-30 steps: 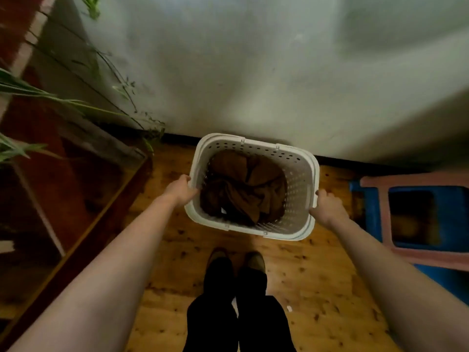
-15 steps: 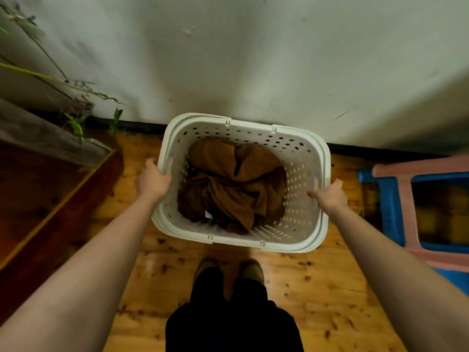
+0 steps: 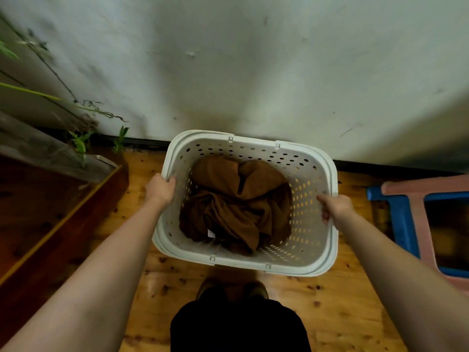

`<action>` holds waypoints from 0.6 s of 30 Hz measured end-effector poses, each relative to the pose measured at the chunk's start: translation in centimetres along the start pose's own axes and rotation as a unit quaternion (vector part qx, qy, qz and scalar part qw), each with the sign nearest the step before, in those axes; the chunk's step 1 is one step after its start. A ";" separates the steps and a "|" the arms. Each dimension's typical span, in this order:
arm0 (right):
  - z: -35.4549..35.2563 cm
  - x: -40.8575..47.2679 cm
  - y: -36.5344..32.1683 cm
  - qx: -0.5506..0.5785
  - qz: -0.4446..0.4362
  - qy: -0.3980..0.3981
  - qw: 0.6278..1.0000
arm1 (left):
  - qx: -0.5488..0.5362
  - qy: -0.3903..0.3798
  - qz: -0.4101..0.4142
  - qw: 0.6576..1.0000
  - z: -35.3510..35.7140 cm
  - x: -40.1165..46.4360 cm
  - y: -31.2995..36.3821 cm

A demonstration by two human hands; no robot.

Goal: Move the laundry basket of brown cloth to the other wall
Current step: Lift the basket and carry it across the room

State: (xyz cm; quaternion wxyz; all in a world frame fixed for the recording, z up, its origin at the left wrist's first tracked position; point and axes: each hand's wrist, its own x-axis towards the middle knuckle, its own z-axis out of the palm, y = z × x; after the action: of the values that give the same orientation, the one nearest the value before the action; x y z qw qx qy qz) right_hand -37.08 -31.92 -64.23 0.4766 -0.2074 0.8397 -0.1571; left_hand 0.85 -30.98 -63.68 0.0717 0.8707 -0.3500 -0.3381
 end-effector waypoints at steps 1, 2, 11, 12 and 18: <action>-0.8 -0.7 -0.7 -0.011 -0.017 0.000 1.000 | 0.007 0.016 0.005 1.000 -0.9 -0.8 0.5; -1.5 -1.5 -1.6 -0.025 -0.038 0.005 0.999 | 0.012 0.033 0.011 0.999 -2.0 -1.6 1.1; -13.6 -21.2 -14.7 -0.197 -0.155 0.055 0.967 | -0.024 0.068 -0.020 0.997 -19.8 -18.0 6.4; -15.3 -23.7 -15.6 -0.203 -0.166 0.055 0.963 | -0.025 0.070 -0.023 0.997 -21.7 -20.1 6.9; -24.0 -39.0 -19.6 -0.241 -0.199 0.043 0.949 | -0.057 0.079 0.036 0.995 -33.5 -32.5 8.8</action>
State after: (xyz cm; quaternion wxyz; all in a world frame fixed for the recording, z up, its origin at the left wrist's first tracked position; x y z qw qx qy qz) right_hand -36.06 -27.90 -14.59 0.3353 -0.4716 0.8140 -0.0502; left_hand 0.18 -19.94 -17.51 0.1604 0.8761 -0.3541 -0.2852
